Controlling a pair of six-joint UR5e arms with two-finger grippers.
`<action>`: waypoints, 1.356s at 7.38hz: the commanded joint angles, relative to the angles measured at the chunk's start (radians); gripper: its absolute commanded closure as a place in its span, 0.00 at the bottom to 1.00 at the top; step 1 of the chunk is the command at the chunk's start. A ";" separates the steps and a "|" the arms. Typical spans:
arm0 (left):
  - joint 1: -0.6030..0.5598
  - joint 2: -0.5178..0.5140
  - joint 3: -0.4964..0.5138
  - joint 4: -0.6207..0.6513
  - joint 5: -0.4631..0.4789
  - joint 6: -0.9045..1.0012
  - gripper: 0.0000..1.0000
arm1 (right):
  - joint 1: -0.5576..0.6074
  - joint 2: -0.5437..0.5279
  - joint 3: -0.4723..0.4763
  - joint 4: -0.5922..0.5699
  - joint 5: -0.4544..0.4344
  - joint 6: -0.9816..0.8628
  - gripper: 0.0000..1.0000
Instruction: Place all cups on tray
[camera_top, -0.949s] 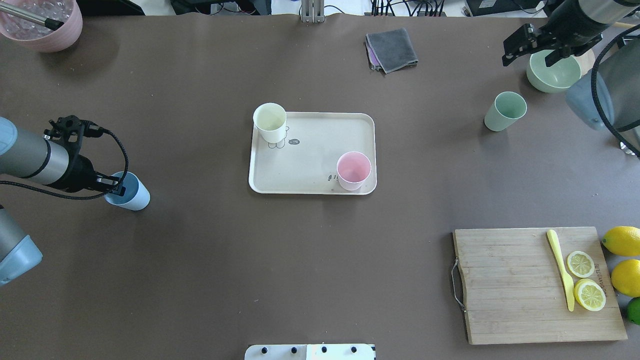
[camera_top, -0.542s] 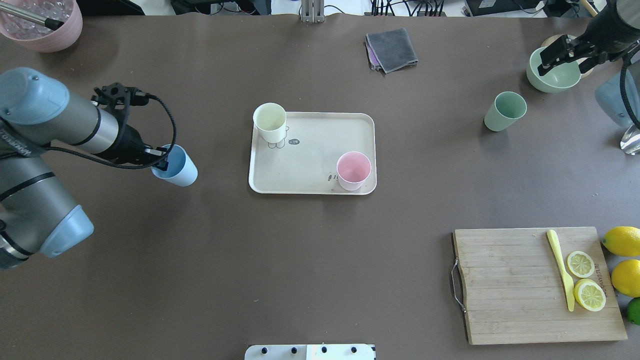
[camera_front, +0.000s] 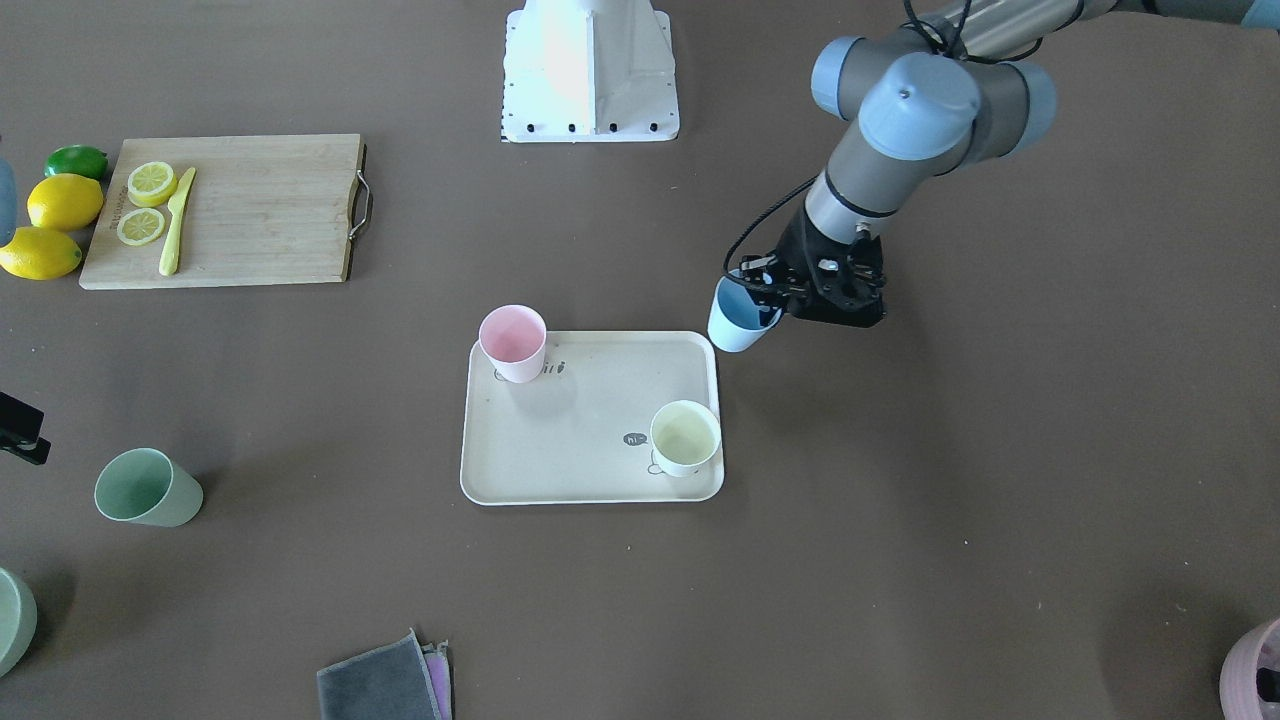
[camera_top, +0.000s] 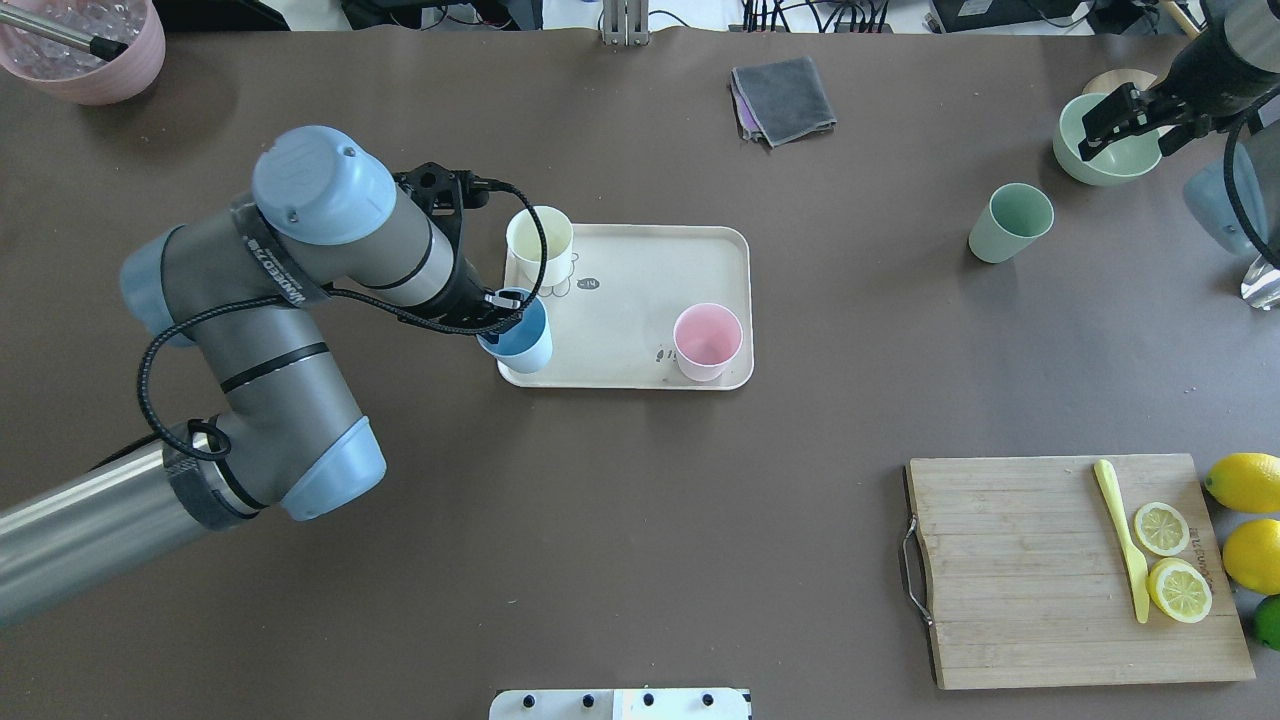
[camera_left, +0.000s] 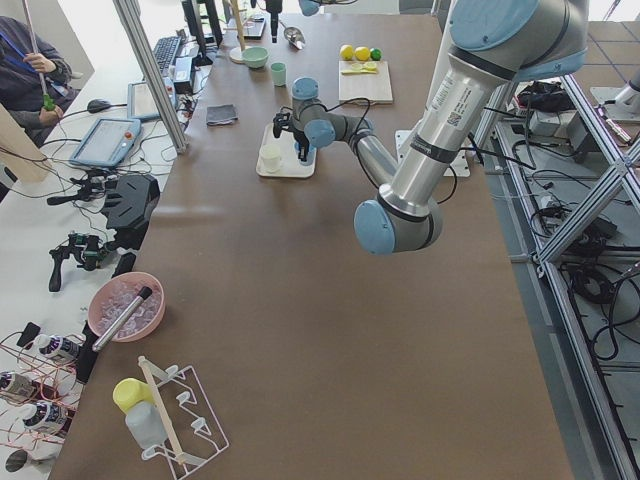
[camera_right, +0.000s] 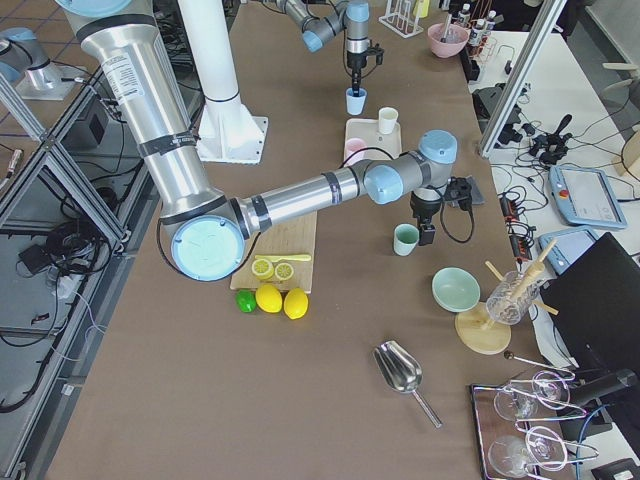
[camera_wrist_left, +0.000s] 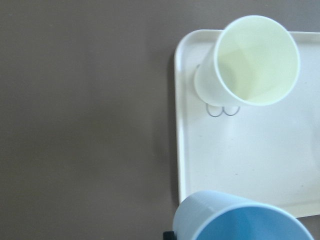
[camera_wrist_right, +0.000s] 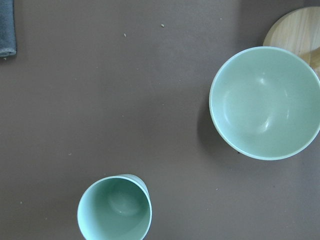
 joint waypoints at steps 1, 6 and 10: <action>0.017 -0.040 0.058 -0.004 0.025 -0.006 1.00 | -0.004 0.001 -0.007 0.009 -0.001 0.000 0.01; 0.017 -0.043 0.056 -0.022 0.025 0.000 0.16 | -0.027 0.001 -0.007 0.013 -0.002 -0.003 0.01; -0.242 0.035 -0.036 0.028 -0.164 0.151 0.02 | -0.062 0.017 -0.022 0.027 -0.032 0.002 0.02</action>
